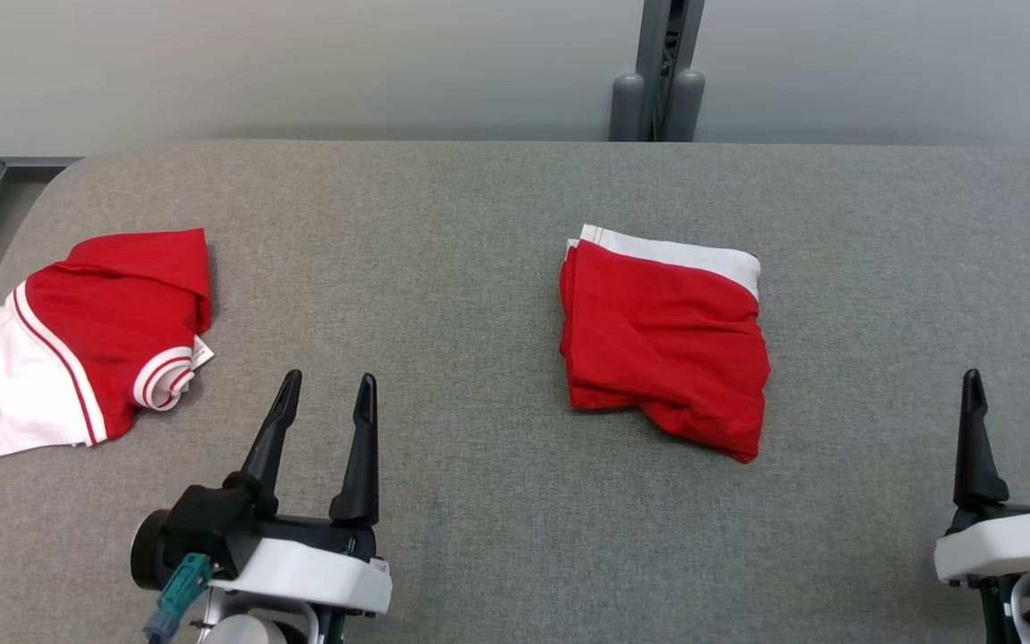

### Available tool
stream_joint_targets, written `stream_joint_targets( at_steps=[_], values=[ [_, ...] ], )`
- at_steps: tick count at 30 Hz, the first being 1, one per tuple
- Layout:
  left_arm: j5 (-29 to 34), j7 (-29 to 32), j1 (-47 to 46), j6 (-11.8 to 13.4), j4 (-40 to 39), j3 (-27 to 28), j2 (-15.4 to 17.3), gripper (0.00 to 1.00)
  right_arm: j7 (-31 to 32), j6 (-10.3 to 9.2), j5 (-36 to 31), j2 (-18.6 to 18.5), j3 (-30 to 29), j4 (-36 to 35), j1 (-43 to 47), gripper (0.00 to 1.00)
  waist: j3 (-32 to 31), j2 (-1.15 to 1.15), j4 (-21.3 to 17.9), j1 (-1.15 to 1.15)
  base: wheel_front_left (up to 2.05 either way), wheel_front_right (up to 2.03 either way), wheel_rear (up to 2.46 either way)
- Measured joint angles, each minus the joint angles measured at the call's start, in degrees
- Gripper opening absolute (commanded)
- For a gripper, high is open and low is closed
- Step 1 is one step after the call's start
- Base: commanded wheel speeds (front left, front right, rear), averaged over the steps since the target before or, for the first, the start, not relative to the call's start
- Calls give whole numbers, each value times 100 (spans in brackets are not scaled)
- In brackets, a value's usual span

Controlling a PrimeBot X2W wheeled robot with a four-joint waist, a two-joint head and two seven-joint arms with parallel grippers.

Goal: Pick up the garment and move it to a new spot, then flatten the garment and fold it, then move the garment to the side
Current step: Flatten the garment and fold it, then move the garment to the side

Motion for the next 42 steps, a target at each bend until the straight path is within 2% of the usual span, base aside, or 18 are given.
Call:
stream_joint_targets(
  at_steps=[14, 15, 16, 17, 21, 25, 26, 31, 35, 42],
  values=[
    [270, 0, 127, -15, -160, -62, 1, 100, -14, 0, -170, 94, 22, -149, 77, 100, 18, 0, -7, 0, 0, 0, 0],
    [270, 0, 127, -14, -166, -73, 1, 100, -14, 0, -176, 94, 74, -149, 77, 67, 22, 0, 7, 0, 0, 0, 0],
    [267, 0, 126, -14, -169, -85, 0, 100, -14, 0, -201, 93, 153, -158, 72, 7, 30, 0, 24, 0, 0, 0, 0],
    [256, 1, 124, -14, -169, -102, 0, 100, -14, 0, -203, 89, 246, -157, 51, 0, 40, 0, 43, 0, 0, 0, 0],
    [216, 0, 78, -22, -140, -216, 0, 100, -15, 0, -176, -102, 747, -76, -219, 0, 115, 0, 145, 0, 0, 0, 0],
    [175, 0, 20, -31, -87, -339, 0, 100, 4, 0, -88, -388, 1615, 212, -625, 0, 243, 0, 292, 0, 0, 0, 0],
    [175, 0, 20, -31, -87, -339, 0, 100, 4, 0, -88, -388, 1615, 212, -625, 0, 243, 0, 292, 0, 0, 0, 0],
    [92, 0, -90, -49, -5, -472, 0, 100, 59, 1, 74, -737, 2617, 727, -1124, 0, 405, 0, 552, 0, 0, 0, 0],
    [40, 1, -140, -48, 48, -556, 1, 100, 59, 0, 220, -877, 2755, 1301, -1510, 0, 517, 0, 784, 0, 0, 0, 0],
    [-54, 1, -183, -23, 96, -677, 1, 100, 44, 0, 296, -912, 2971, 2232, -1976, 0, 684, 0, 1144, 0, 0, 0, 0]
  ],
)
